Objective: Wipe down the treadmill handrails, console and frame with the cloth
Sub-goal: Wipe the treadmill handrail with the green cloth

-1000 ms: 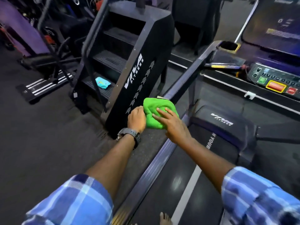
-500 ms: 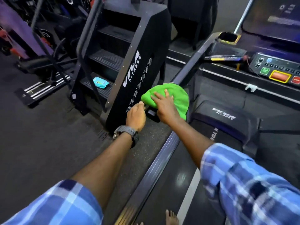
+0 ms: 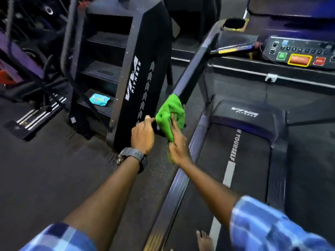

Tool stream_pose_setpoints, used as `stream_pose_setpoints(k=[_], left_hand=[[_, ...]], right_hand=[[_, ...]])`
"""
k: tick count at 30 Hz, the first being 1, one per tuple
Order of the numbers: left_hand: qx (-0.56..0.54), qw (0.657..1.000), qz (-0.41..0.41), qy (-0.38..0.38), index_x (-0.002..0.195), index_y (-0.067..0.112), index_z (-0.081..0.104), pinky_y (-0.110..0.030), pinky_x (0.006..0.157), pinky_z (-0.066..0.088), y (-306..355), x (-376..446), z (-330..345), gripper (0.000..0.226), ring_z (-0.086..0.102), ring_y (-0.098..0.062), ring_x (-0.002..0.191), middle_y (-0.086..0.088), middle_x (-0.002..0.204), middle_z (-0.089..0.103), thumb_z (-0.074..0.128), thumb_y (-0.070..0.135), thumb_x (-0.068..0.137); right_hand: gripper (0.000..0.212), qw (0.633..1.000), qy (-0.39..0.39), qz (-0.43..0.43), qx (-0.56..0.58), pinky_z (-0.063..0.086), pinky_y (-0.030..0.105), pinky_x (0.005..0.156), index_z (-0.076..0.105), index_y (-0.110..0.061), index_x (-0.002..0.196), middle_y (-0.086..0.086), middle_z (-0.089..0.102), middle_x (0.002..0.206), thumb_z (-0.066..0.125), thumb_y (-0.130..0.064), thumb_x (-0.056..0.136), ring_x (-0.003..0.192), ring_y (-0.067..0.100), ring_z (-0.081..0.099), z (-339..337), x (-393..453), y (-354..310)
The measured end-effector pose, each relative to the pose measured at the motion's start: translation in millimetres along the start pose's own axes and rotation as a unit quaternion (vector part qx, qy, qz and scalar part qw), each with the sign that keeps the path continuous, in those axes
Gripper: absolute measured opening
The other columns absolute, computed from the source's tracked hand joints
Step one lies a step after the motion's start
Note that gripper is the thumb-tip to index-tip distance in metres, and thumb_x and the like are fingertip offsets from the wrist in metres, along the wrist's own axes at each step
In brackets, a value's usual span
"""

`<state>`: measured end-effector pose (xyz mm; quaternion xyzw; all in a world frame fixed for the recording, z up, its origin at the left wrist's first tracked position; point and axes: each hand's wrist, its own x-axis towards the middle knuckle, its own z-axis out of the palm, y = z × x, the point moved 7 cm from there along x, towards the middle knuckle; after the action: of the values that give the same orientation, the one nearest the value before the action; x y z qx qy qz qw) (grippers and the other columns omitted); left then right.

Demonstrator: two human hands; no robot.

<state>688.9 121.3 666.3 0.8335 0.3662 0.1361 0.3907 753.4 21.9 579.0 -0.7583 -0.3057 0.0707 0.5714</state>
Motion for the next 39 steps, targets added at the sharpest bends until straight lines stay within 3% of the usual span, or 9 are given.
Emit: stream_pose_setpoints(k=[4,9,11,15,21,25,29,35,39], left_hand=[[0.042,0.999,0.029,-0.014,0.122,0.013,0.061,-0.032,0.095,0.027,-3.7,0.3,6.6,0.045,0.049,-0.035,0.12,-0.019,0.129,0.058,0.022,0.02,0.1],[0.066,0.997,0.048,0.008,0.111,0.012,0.066,-0.035,0.087,0.03,-8.8,3.8,9.2,0.041,0.053,-0.036,0.113,-0.02,0.118,0.063,0.028,0.024,0.101],[0.081,0.994,0.072,0.012,0.108,0.013,0.066,-0.036,0.088,0.032,-7.7,3.9,10.7,0.049,0.055,-0.036,0.111,-0.019,0.115,0.065,0.022,0.031,0.095],[0.049,0.996,0.074,0.013,0.1,0.012,0.069,-0.04,0.096,0.04,-6.7,4.2,9.1,0.054,0.056,-0.031,0.113,-0.015,0.113,0.067,0.024,0.038,0.089],[0.042,0.995,0.091,0.009,0.096,0.014,0.07,-0.043,0.095,0.044,-7.3,3.1,11.1,0.055,0.06,-0.029,0.108,-0.014,0.108,0.069,0.024,0.044,0.09],[0.051,0.995,0.08,-0.004,0.094,0.012,0.068,-0.045,0.094,0.046,-12.6,8.2,11.3,0.057,0.061,-0.029,0.107,-0.013,0.106,0.07,0.024,0.048,0.089],[0.039,0.994,0.098,0.002,0.097,0.013,0.068,-0.042,0.092,0.046,-10.4,2.5,9.3,0.047,0.06,-0.029,0.107,-0.012,0.109,0.069,0.029,0.039,0.094],[0.035,0.993,0.11,0.002,0.114,0.016,0.066,-0.032,0.098,0.042,-15.5,4.2,11.5,0.052,0.055,-0.02,0.12,-0.002,0.125,0.064,0.027,0.041,0.092],[0.05,0.991,0.124,-0.017,0.126,0.015,0.06,-0.02,0.106,0.032,-18.5,3.9,13.6,0.054,0.047,-0.01,0.128,-0.001,0.134,0.057,0.026,0.04,0.092]], right_hand=[[0.064,0.956,0.124,0.228,0.135,0.042,0.036,0.103,0.051,-0.022,0.139,0.009,0.056,0.139,0.034,-0.018,0.077,0.129,0.026,0.05,-4.3,25.8,15.5],[0.059,0.979,0.111,0.07,0.159,0.021,0.019,0.117,0.034,-0.017,0.15,-0.002,0.031,0.157,0.042,-0.016,0.091,0.146,0.011,0.026,15.3,4.0,-7.6],[0.057,0.969,0.087,0.114,0.2,0.032,0.034,0.116,0.048,-0.014,0.141,0.008,0.047,0.147,0.046,-0.012,0.085,0.137,0.019,0.042,38.7,-36.3,13.9],[0.028,0.842,0.216,0.319,0.378,0.047,0.048,0.096,0.062,-0.023,0.097,0.004,0.065,0.102,0.052,-0.038,0.076,0.097,0.024,0.06,34.0,4.2,47.4],[0.049,0.771,0.218,0.276,0.531,0.042,0.05,0.108,0.056,-0.016,0.132,0.013,0.059,0.135,0.053,-0.046,0.092,0.126,0.031,0.054,66.3,-20.9,33.8],[0.072,0.848,0.252,0.301,0.357,0.037,0.047,0.112,0.054,-0.019,0.134,0.006,0.056,0.139,0.045,-0.066,0.08,0.13,0.022,0.05,39.1,33.2,48.2],[0.07,0.955,0.138,0.152,0.214,0.025,0.036,0.119,0.04,-0.014,0.146,0.004,0.042,0.152,0.039,-0.056,0.09,0.142,0.017,0.035,43.6,-7.4,30.8],[0.064,0.961,0.151,0.158,0.169,0.016,0.028,0.12,0.039,-0.011,0.147,0.004,0.036,0.155,0.037,-0.043,0.091,0.147,0.02,0.024,5.5,56.5,9.6],[0.065,0.992,0.032,0.061,0.11,0.01,0.032,0.123,0.035,-0.022,0.148,-0.012,0.024,0.158,0.041,-0.053,0.092,0.15,0.015,0.014,23.9,8.1,7.2]])
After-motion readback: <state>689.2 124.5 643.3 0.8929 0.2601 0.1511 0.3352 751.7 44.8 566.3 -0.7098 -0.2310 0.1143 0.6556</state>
